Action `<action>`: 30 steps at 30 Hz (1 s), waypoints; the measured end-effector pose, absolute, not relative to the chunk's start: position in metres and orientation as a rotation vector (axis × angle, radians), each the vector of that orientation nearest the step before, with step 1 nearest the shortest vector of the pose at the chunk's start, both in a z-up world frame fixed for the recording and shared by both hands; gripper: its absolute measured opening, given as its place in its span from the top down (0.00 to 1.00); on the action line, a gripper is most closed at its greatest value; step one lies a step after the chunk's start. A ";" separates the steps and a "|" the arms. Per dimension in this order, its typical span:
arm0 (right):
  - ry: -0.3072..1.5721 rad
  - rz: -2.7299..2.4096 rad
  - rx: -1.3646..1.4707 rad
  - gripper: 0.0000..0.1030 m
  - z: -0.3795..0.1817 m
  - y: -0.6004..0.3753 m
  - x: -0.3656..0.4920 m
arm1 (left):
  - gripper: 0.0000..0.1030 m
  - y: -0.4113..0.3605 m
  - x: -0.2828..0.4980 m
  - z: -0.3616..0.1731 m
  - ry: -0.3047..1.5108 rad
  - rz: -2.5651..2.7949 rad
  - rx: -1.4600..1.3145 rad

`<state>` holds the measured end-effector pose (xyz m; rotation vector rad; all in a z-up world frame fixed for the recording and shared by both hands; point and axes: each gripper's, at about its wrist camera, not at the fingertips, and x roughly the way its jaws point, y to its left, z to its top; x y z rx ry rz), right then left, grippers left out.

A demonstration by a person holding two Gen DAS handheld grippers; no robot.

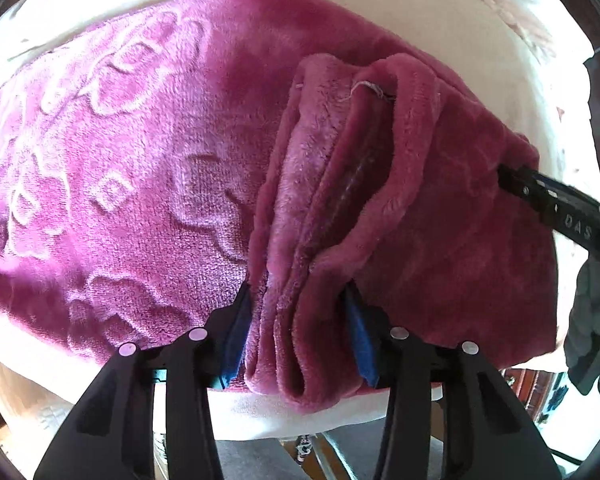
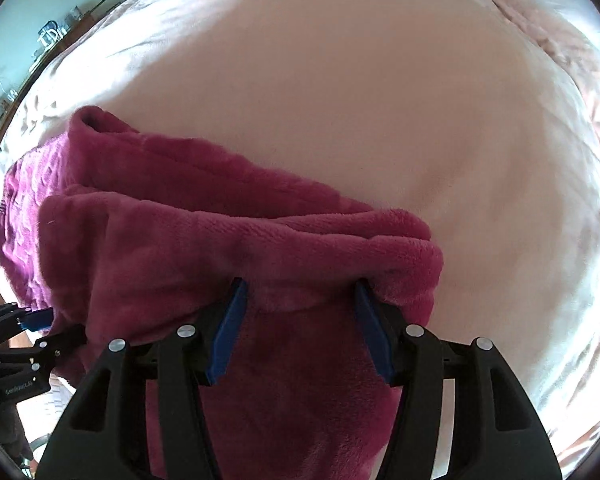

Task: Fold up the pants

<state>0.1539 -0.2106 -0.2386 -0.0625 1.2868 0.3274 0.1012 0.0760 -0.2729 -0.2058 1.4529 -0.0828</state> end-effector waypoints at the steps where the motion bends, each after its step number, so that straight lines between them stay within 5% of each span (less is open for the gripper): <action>1: 1.285 0.332 -0.057 0.44 -0.234 -0.214 0.152 | 0.55 0.077 0.103 -0.268 1.449 -0.080 -0.213; 12: 1.262 0.350 -0.010 0.44 -0.196 -0.227 0.103 | 0.55 0.072 0.150 -0.215 1.308 -0.120 -0.224; 20: 1.307 0.371 -0.033 0.44 -0.188 -0.236 0.057 | 0.48 0.070 0.190 -0.260 1.367 -0.064 -0.158; 30: 1.390 0.354 -0.151 0.44 -0.241 -0.238 0.032 | 0.44 0.059 0.203 -0.275 1.359 -0.088 -0.117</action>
